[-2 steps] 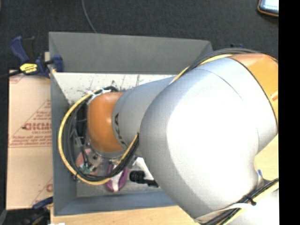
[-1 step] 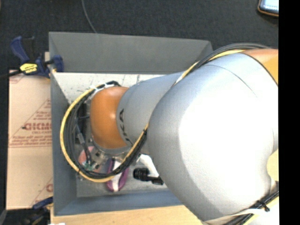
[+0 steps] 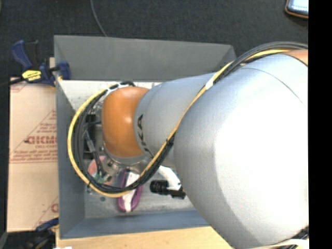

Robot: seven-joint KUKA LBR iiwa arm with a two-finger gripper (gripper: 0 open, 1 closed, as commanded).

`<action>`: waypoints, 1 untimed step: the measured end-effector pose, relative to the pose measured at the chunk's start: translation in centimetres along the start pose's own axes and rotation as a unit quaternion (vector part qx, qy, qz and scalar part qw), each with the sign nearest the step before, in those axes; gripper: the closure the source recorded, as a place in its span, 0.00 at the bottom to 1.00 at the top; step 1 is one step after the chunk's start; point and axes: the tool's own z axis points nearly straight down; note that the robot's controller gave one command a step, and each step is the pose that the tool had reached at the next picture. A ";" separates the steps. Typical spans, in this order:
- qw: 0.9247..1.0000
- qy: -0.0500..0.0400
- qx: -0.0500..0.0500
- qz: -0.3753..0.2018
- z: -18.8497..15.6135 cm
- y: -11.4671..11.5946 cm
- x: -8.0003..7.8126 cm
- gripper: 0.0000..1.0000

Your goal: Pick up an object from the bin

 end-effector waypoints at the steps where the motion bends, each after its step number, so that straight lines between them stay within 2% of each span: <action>1: 1.000 -0.001 -0.001 -0.002 -2.4 0.0 -0.1 1.00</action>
Offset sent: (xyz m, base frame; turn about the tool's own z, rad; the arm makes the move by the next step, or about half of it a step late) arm 0.0007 -0.0002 0.0530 -0.0017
